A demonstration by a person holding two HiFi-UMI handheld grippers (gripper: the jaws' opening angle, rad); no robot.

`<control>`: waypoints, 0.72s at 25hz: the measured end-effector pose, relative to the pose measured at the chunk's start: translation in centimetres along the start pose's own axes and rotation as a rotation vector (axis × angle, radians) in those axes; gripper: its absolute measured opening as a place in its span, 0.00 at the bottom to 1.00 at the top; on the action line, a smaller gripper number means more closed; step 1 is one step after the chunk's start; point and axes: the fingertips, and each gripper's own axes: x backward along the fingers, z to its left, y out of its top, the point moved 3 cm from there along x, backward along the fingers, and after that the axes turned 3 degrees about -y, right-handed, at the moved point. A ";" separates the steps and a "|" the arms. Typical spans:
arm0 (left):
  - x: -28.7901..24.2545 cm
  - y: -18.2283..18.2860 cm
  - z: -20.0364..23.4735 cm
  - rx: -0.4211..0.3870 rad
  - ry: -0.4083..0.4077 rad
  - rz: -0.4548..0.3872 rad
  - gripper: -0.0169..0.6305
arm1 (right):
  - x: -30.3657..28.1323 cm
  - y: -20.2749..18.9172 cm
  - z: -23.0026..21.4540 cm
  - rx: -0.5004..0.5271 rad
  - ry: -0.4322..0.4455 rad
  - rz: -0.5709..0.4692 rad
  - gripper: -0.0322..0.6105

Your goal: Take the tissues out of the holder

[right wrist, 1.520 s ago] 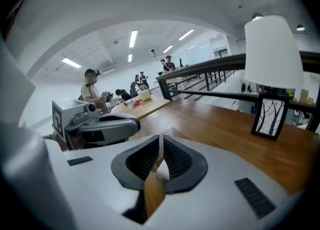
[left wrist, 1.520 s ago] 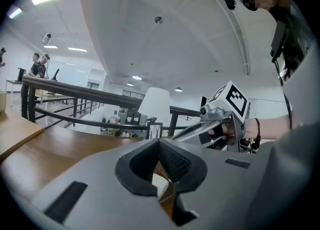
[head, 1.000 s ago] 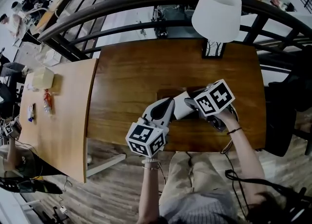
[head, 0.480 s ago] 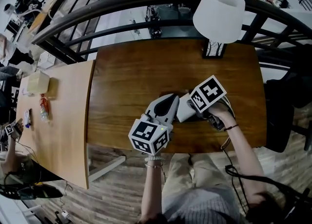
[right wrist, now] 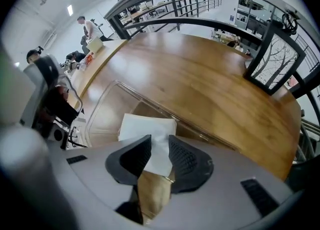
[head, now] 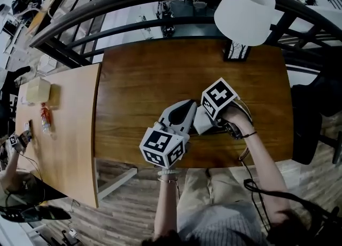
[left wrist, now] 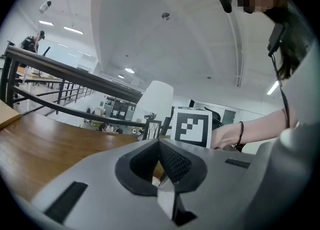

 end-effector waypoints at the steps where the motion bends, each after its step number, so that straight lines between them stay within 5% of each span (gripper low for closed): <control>1: -0.1 -0.1 0.0 0.003 0.001 0.003 0.04 | 0.1 0.0 0.0 0.005 0.005 0.000 0.23; 9: -0.1 -0.9 -0.1 0.001 0.004 0.026 0.04 | 0.5 0.1 0.6 -0.001 0.068 -0.122 0.08; 18: 0.9 -1.0 0.1 -0.008 0.041 0.024 0.04 | 2.8 -0.5 1.4 -0.029 0.128 -0.305 0.07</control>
